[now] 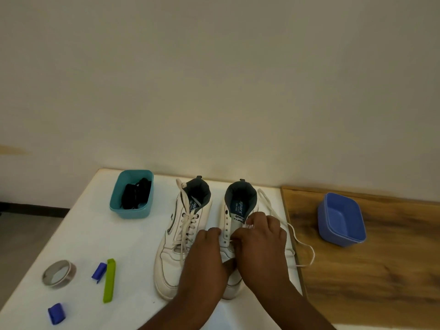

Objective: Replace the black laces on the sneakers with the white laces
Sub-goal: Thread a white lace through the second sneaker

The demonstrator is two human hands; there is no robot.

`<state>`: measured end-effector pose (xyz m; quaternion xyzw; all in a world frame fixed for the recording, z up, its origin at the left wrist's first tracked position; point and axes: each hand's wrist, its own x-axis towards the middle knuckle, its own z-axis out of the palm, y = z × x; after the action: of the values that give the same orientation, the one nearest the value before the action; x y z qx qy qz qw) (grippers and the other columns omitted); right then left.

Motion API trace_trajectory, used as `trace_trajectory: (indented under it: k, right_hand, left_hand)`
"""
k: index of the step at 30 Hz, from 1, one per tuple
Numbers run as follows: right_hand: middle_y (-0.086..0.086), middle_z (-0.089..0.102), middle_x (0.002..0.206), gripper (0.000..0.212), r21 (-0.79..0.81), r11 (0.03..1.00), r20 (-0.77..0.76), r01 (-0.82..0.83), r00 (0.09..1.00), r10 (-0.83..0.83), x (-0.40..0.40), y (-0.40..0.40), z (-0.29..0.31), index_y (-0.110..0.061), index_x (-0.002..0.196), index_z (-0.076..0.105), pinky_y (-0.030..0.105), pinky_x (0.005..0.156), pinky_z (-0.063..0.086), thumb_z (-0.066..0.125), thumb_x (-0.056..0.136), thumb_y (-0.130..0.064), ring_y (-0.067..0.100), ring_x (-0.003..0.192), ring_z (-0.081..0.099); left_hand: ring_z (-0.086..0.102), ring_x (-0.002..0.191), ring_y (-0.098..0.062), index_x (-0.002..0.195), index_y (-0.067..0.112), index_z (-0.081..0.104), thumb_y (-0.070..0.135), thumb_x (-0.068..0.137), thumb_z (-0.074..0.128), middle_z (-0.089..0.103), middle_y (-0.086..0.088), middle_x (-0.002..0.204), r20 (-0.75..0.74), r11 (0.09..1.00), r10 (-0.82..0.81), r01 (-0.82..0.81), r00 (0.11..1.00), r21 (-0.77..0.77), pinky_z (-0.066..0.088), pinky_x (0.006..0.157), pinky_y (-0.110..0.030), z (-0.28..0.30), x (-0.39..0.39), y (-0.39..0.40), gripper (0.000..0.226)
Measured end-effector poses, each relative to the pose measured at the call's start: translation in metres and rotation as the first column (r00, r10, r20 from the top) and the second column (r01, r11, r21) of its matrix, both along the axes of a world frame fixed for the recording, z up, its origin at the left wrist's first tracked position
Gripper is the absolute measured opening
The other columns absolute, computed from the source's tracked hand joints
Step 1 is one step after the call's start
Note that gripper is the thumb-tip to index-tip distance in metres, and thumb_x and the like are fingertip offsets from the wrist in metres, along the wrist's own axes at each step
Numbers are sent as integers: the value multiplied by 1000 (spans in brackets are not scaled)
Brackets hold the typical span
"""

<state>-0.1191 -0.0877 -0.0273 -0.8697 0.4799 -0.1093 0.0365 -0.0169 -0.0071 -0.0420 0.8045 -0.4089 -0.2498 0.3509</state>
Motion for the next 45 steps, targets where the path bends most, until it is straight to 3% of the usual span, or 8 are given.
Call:
trace_trajectory:
  k: [4,10,22,29,33,38,42,45]
  right_hand:
    - [2,57,141,11,79,994,62,79,995,-84,1,5,-5,-45,84,78,58,112,29,82,80,-35,41,145,31]
    - [-6,20,167,16,372,915,203,158,948,-246,4,2,-9,-49,92,74,56,119,11,73,91,-34,34,156,-2]
    - [-10,1,170,18,592,804,212,52,953,-217,5,-8,-8,-46,100,72,56,123,7,63,99,-31,31,157,-9]
    - [-6,2,171,23,548,835,169,48,972,-166,3,-5,-7,-48,112,70,55,123,10,58,101,-33,32,157,-5]
    - [-6,13,170,30,463,886,133,33,985,-106,-3,-7,-4,-53,128,61,48,123,12,56,99,-46,27,156,7]
    - [-4,17,169,40,482,876,173,-26,983,-67,-6,-7,-4,-57,127,59,53,123,16,50,91,-70,22,155,18]
    - [-3,17,169,76,407,913,82,-5,996,-32,-5,-5,-7,-53,125,60,55,123,4,38,65,-95,19,154,16]
    - [-2,14,170,68,352,936,22,14,999,-24,-3,-1,-6,-47,121,63,53,122,-6,50,69,-89,16,156,9]
  left_hand:
    - [59,102,-8,123,25,59,38,87,65,61,7,115,-26,999,-30,30,999,-25,35,74,-4,7,5,2,39]
    - [61,96,-1,114,25,68,24,93,67,67,12,106,-25,999,10,-11,1000,-48,45,83,-11,7,13,0,21]
    - [55,74,8,98,29,74,34,94,67,61,21,84,49,996,82,-79,995,-43,35,66,-1,7,14,-6,9]
    - [60,78,-6,89,26,62,30,97,57,63,8,86,189,999,-42,46,981,-17,46,70,-19,7,18,-10,10]
    - [51,74,-5,91,23,47,26,100,49,51,7,85,271,999,-7,17,963,-32,34,62,-18,9,17,-12,9]
    - [62,85,-9,91,13,50,17,103,44,65,7,91,-194,976,175,-197,965,-98,45,68,-17,23,22,-12,14]
    - [72,81,-17,98,8,53,16,107,39,68,-1,81,-618,908,252,-403,745,-115,51,67,-16,40,13,-15,19]
    - [57,56,-14,100,15,55,19,107,40,51,-1,68,-814,822,175,-538,554,-189,49,57,-25,66,23,-18,17]
